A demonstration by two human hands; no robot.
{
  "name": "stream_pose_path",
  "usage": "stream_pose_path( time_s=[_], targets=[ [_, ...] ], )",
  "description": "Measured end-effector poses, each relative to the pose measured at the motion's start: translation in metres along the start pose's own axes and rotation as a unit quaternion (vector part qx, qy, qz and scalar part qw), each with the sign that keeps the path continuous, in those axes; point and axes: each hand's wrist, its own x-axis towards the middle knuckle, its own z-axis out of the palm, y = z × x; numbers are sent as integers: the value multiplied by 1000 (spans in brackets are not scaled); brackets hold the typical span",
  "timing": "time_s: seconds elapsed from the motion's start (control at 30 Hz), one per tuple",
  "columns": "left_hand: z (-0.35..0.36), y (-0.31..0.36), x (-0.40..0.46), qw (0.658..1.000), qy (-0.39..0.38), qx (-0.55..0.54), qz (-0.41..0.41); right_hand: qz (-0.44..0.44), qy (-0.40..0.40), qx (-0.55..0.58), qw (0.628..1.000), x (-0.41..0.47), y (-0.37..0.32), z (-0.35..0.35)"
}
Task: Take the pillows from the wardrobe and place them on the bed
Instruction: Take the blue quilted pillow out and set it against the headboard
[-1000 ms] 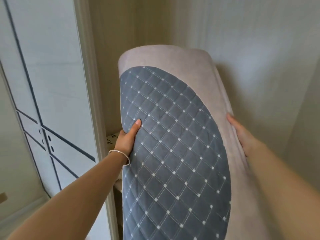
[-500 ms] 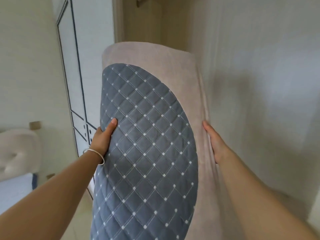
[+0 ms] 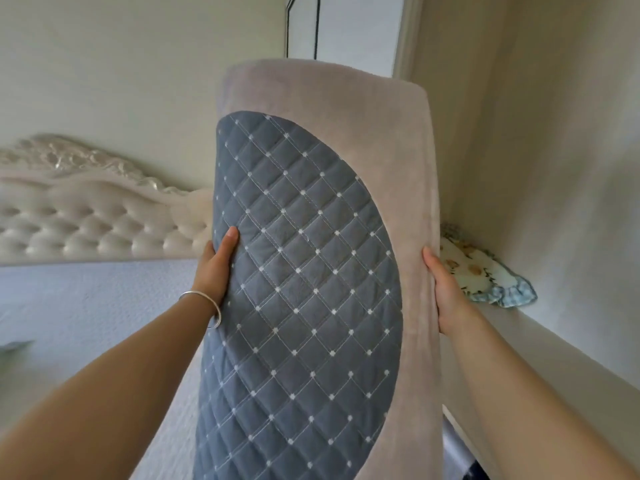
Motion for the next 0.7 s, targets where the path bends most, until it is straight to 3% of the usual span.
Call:
stream_pose_path(
  time_s=[0.27, 0.7],
  targets=[
    [-82, -47, 68, 990, 110, 46, -75, 72, -128, -37, 988, 108, 51, 106],
    [-191, -138, 288, 955, 175, 75, -229, 183, -203, -115, 955, 335, 105, 288]
  ],
)
